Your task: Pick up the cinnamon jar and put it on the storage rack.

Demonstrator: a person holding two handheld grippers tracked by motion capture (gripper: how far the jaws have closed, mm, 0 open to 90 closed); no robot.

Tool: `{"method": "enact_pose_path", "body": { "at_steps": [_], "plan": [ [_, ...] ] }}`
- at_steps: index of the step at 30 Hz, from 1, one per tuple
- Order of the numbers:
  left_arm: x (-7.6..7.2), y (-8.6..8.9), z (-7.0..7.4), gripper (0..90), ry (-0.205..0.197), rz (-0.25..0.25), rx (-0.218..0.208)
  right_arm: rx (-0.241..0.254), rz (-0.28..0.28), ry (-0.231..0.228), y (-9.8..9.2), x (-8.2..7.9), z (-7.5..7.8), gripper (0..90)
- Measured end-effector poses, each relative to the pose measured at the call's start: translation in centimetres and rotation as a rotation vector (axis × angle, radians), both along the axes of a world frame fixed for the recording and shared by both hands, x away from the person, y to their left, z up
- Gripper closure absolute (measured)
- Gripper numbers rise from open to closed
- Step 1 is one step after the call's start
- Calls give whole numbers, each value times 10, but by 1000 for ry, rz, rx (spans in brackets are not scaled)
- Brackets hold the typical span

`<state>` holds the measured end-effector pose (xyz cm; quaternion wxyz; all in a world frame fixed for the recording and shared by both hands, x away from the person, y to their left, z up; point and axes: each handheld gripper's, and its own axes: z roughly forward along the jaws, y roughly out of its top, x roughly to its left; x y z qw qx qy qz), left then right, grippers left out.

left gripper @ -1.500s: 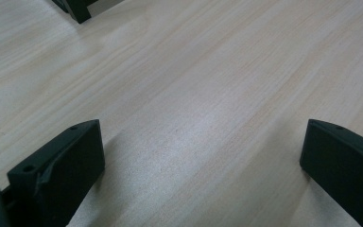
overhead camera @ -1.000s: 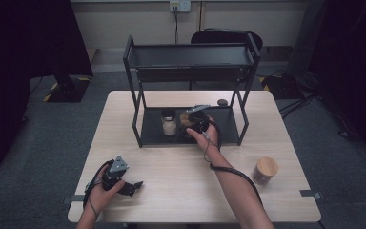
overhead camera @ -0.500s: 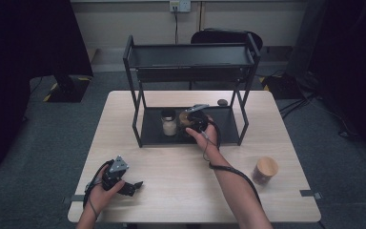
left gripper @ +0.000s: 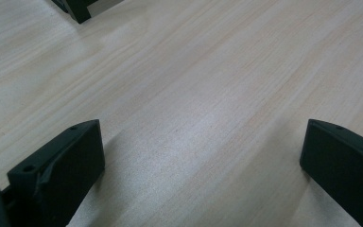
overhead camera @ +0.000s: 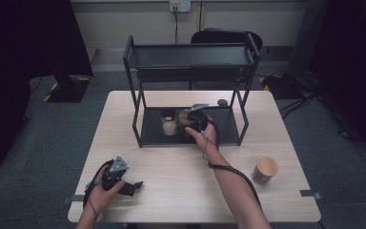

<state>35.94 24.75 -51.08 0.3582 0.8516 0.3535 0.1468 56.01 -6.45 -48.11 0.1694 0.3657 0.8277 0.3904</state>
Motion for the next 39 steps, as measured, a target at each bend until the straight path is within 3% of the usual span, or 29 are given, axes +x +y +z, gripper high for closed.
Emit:
{"method": "enact_pose_path", "body": {
  "at_steps": [15,24,39],
  "plan": [
    [0,0,0,1,0,0,0,-12,-2,6,0,1,0,228],
    [0,0,0,1,0,0,0,4,-36,24,-3,1,0,86],
    [0,0,0,1,0,-1,0,39,-48,39,-15,-10,8,15]
  ]
}}
